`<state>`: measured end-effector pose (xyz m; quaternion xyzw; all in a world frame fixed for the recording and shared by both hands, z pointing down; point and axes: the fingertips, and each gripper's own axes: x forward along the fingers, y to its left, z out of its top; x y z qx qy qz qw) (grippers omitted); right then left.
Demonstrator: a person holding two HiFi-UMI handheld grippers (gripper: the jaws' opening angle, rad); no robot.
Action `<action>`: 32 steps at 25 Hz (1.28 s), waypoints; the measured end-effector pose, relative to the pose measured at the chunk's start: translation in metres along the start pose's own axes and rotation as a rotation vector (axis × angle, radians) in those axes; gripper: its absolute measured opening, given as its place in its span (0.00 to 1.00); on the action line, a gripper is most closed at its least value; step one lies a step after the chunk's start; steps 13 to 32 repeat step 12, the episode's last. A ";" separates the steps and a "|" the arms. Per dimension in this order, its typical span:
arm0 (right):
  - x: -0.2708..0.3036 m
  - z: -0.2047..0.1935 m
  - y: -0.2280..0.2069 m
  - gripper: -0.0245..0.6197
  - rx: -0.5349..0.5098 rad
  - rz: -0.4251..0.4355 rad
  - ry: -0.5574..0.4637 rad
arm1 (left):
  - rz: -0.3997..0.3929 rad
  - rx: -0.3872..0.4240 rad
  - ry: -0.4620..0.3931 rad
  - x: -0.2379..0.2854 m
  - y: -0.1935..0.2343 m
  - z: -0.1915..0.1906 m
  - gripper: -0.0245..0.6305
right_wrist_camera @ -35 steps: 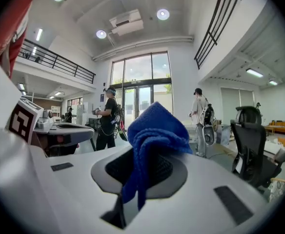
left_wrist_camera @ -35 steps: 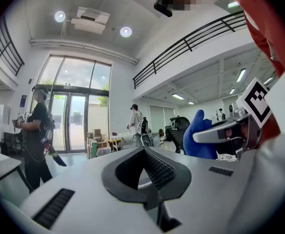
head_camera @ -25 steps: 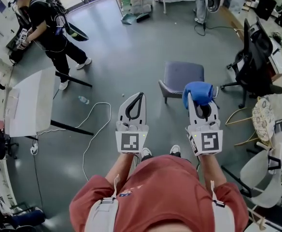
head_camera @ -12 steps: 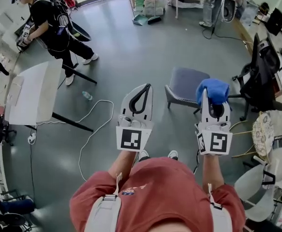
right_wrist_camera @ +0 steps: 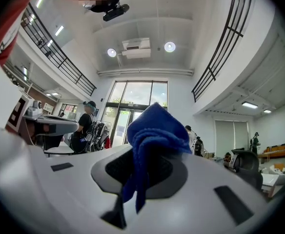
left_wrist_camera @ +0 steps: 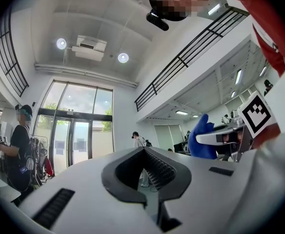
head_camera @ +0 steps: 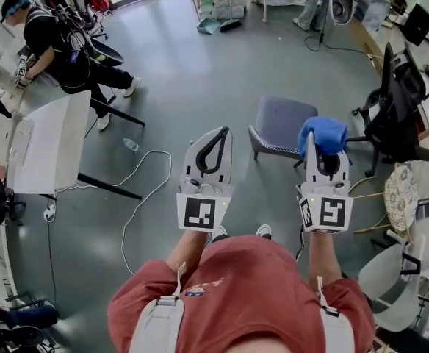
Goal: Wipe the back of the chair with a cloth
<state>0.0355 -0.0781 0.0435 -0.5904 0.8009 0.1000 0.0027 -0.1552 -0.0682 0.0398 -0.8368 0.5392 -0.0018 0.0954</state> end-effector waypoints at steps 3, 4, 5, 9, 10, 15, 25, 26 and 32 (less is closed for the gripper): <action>0.002 -0.002 -0.004 0.13 0.046 0.006 0.001 | -0.002 0.004 0.004 0.003 -0.001 -0.001 0.05; 0.002 -0.002 -0.004 0.13 0.062 0.007 -0.002 | -0.002 0.006 0.008 0.002 -0.001 -0.001 0.05; 0.001 0.000 -0.003 0.13 0.072 0.008 -0.004 | 0.000 0.005 0.011 0.001 0.000 -0.001 0.05; -0.002 0.002 0.001 0.13 0.061 0.006 -0.001 | 0.011 0.001 0.006 -0.004 0.001 -0.001 0.05; -0.001 0.001 0.000 0.13 0.056 0.007 0.000 | 0.012 0.003 0.004 -0.004 0.001 -0.002 0.05; 0.000 -0.003 -0.002 0.13 0.045 0.008 -0.001 | 0.011 0.008 0.003 -0.002 0.002 -0.004 0.05; 0.000 -0.003 -0.002 0.13 0.045 0.008 -0.001 | 0.011 0.008 0.003 -0.002 0.002 -0.004 0.05; 0.000 -0.003 -0.002 0.13 0.045 0.008 -0.001 | 0.011 0.008 0.003 -0.002 0.002 -0.004 0.05; 0.000 -0.003 -0.002 0.13 0.045 0.008 -0.001 | 0.011 0.008 0.003 -0.002 0.002 -0.004 0.05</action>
